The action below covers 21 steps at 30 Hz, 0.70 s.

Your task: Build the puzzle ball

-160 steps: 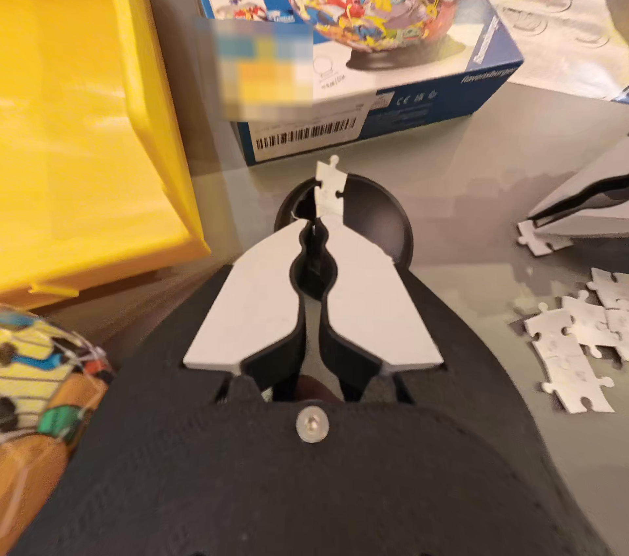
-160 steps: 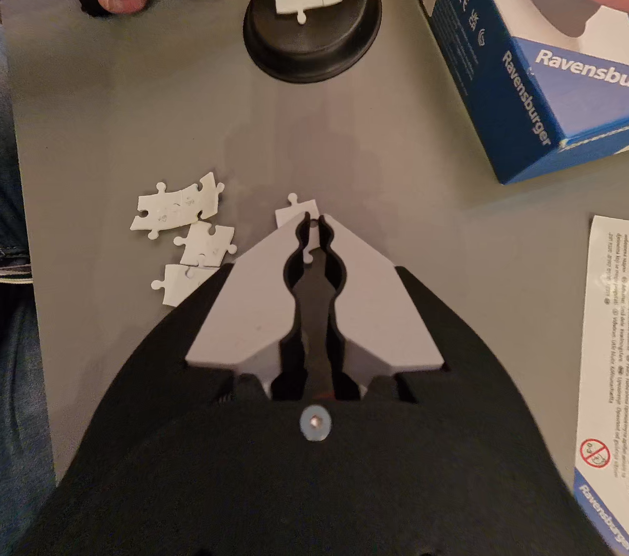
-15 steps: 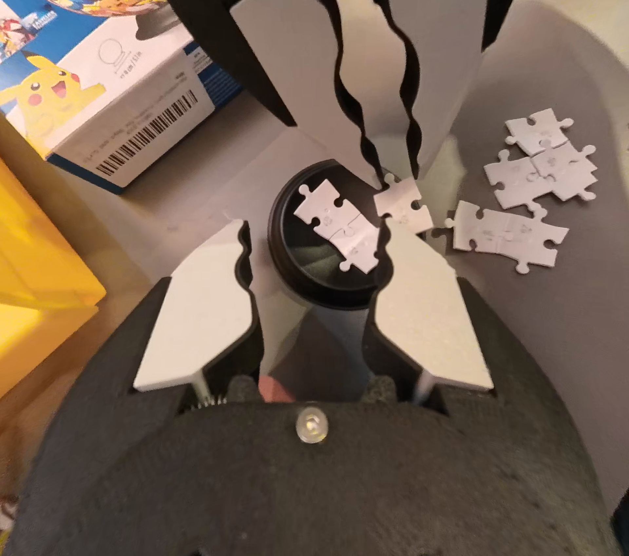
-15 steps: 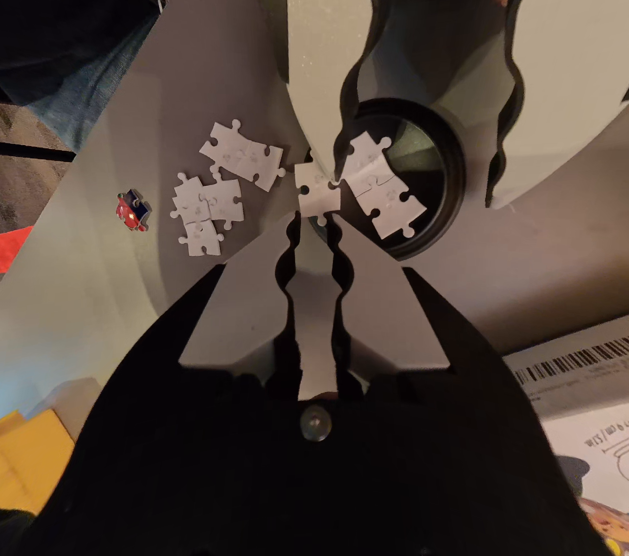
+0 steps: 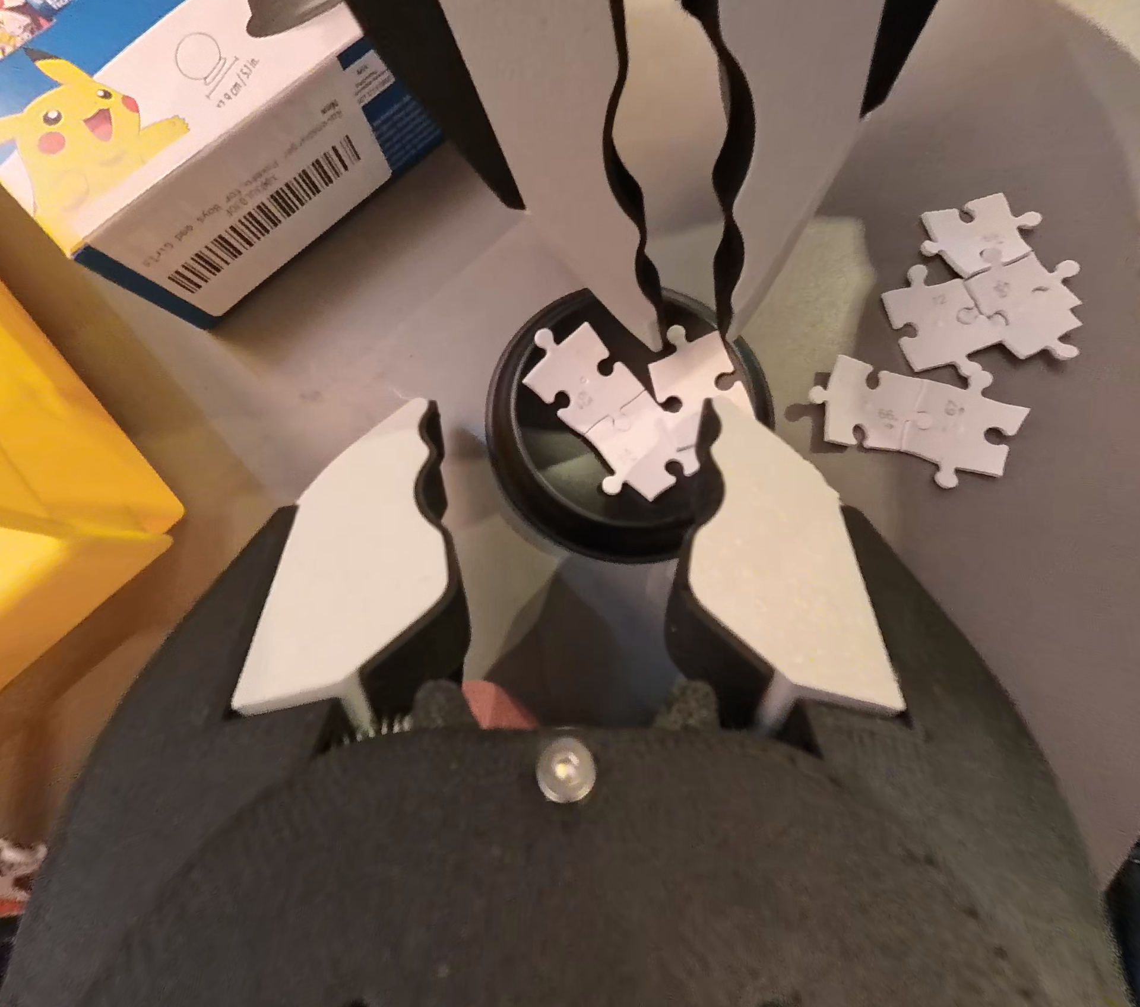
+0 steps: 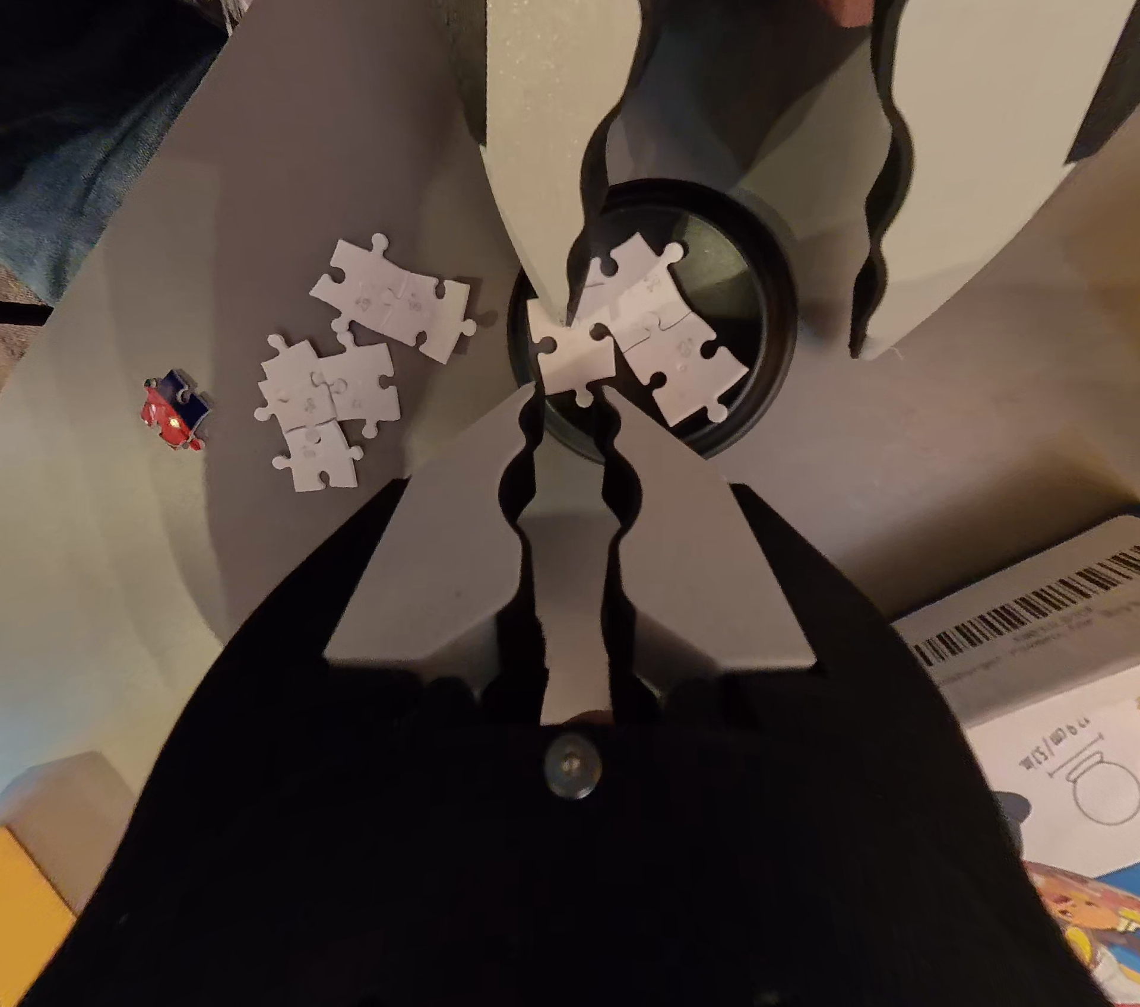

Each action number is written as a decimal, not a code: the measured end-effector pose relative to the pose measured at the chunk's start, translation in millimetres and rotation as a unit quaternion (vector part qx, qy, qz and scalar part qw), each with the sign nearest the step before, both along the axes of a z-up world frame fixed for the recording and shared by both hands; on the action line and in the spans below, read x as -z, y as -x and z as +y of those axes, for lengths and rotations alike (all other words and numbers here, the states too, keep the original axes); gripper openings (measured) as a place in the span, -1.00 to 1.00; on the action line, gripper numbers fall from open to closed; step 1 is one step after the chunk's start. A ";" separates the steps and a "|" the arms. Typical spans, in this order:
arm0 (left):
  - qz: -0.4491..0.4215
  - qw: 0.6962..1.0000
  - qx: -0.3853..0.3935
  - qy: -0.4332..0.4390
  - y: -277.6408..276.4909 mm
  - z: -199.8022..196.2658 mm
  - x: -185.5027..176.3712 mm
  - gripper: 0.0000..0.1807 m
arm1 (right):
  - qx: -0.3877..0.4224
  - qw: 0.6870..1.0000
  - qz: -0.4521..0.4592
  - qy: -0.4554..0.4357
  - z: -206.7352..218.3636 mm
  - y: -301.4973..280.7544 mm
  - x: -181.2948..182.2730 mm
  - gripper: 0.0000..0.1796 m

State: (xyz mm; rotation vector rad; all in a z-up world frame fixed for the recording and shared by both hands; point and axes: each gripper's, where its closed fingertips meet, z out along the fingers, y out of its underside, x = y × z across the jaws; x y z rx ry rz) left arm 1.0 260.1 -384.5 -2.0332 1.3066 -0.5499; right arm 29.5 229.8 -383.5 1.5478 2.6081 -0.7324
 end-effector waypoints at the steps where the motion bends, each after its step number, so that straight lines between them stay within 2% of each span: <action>1: 0.000 1.000 -0.001 0.000 0.3 -0.1 0.0 -0.13 | -0.001 1.000 0.000 -0.001 -0.4 0.1 -0.1 -0.85; 4: 0.004 1.000 0.001 -0.002 1.0 0.1 -0.6 -0.09 | -0.007 1.000 0.000 0.004 -3.1 -1.4 -1.7 -0.85; 9: -0.020 0.999 -0.034 0.010 8.5 8.3 -6.2 -0.15 | -0.016 1.000 0.002 0.016 -6.4 -2.6 -7.7 -0.86; 21: -0.001 1.000 -0.021 0.014 8.8 -0.2 0.9 -0.11 | -0.041 0.999 -0.014 0.002 -4.4 1.9 -0.4 -0.86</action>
